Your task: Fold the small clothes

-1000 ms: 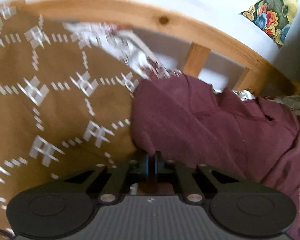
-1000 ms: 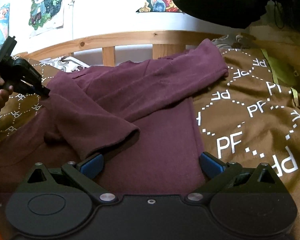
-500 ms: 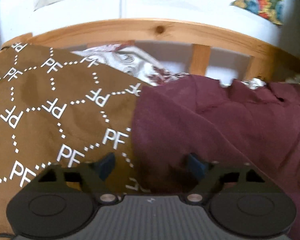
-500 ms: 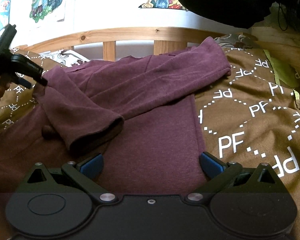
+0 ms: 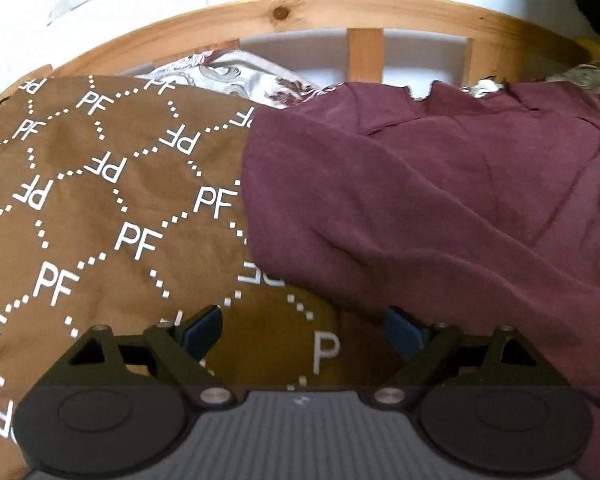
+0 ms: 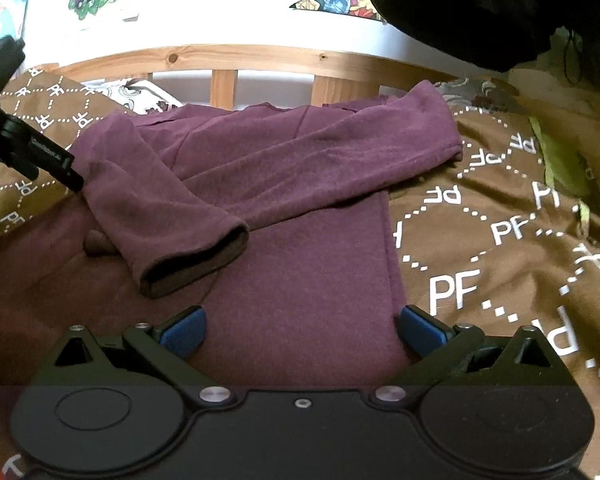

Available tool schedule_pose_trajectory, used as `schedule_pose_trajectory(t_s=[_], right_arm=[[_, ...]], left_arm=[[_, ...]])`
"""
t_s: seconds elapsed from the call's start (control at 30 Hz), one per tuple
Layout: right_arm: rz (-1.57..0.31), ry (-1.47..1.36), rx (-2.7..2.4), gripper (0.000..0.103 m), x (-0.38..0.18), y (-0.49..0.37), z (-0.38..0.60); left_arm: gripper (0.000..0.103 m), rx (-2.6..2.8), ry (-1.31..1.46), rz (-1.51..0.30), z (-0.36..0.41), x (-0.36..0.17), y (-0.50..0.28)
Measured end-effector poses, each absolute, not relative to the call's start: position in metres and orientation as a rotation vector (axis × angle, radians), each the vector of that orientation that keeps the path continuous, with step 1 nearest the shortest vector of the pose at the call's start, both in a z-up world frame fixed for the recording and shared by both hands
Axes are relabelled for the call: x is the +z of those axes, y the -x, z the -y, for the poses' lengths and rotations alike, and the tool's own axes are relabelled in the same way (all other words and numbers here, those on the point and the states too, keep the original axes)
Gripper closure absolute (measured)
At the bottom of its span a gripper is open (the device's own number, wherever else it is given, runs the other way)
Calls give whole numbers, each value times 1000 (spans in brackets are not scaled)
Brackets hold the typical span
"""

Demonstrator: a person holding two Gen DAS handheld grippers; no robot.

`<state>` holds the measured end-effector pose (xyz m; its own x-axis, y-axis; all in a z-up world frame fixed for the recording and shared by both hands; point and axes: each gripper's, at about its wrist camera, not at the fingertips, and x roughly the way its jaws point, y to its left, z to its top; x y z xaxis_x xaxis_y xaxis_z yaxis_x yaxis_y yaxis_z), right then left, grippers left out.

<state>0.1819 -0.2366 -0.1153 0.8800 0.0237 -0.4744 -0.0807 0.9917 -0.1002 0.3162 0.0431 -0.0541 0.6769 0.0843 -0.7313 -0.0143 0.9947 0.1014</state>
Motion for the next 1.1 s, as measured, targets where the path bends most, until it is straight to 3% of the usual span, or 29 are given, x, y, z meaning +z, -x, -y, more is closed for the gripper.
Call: schedule_pose_trajectory(t_s=[0.13, 0.37, 0.63, 1.1], right_arm=[[-472, 158, 55, 1, -109, -170, 233], [-488, 170, 83, 1, -84, -148, 230], [-543, 370, 144, 1, -73, -104, 226], [-615, 873, 11, 1, -128, -59, 213]], left_arm=[[1, -13, -79, -827, -38, -50, -288], [1, -131, -200, -785, -20, -39, -219], [1, -255, -295, -711, -11, -29, -146], [1, -271, -223, -793, -12, -51, -135]])
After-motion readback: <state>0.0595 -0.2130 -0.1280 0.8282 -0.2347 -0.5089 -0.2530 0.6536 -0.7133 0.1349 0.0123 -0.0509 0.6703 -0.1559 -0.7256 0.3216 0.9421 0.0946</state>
